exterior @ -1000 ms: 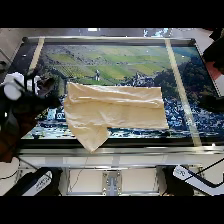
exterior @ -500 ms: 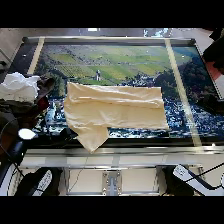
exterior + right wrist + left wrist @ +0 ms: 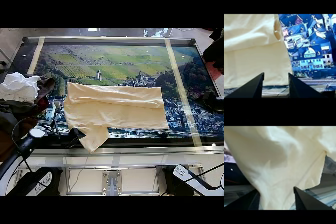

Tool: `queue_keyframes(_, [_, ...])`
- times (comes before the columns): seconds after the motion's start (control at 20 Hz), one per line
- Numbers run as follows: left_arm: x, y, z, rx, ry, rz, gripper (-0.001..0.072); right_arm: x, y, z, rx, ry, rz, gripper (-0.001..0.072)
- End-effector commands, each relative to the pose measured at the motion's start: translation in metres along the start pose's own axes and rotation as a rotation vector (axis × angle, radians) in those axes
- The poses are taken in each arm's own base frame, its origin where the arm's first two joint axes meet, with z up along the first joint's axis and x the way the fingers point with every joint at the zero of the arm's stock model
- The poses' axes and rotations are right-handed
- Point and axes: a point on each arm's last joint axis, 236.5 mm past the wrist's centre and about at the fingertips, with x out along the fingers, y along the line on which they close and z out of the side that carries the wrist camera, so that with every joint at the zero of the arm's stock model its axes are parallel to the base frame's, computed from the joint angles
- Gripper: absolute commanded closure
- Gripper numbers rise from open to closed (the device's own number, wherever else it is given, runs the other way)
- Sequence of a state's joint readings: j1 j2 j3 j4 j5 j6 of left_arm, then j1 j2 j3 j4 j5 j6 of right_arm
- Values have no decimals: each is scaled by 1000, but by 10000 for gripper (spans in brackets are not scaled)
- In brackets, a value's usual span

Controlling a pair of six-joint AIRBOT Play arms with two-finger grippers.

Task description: Fold the shirts.

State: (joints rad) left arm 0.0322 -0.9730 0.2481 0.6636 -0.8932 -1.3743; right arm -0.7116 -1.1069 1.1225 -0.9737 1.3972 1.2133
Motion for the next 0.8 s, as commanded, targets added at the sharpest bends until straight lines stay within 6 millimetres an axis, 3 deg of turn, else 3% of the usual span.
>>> queue_keyframes(0.0, [10,-4,4,-3,-9,-20,501,-1,5,-7,1,27,19,372])
queue_keyframes(0.05, [10,-6,5,9,-12,-26,685,0,5,-8,1,31,19,374])
queue_keyframes(0.15, [9,-11,6,12,-20,-46,691,0,-3,-19,-7,77,-9,374])
queue_keyframes(0.25, [6,-15,7,20,-31,-57,691,16,-21,-54,27,175,-47,374])
queue_keyframes(0.35, [2,-20,6,37,-35,-69,691,49,-37,-98,128,196,-43,371])
queue_keyframes(0.45, [-2,-25,8,55,-54,-80,692,85,-34,-144,298,188,36,355])
queue_keyframes(0.5, [-4,-26,9,62,-62,-84,692,100,-26,-166,388,209,94,254])
queue_keyframes(0.55, [-5,-28,9,67,-67,-87,691,110,-19,-180,441,237,141,225])
queue_keyframes(0.65, [-5,-28,9,68,-67,-87,692,123,-10,-190,497,266,213,224])
queue_keyframes(0.75, [-5,-28,9,68,-67,-87,692,133,-14,-182,550,240,226,224])
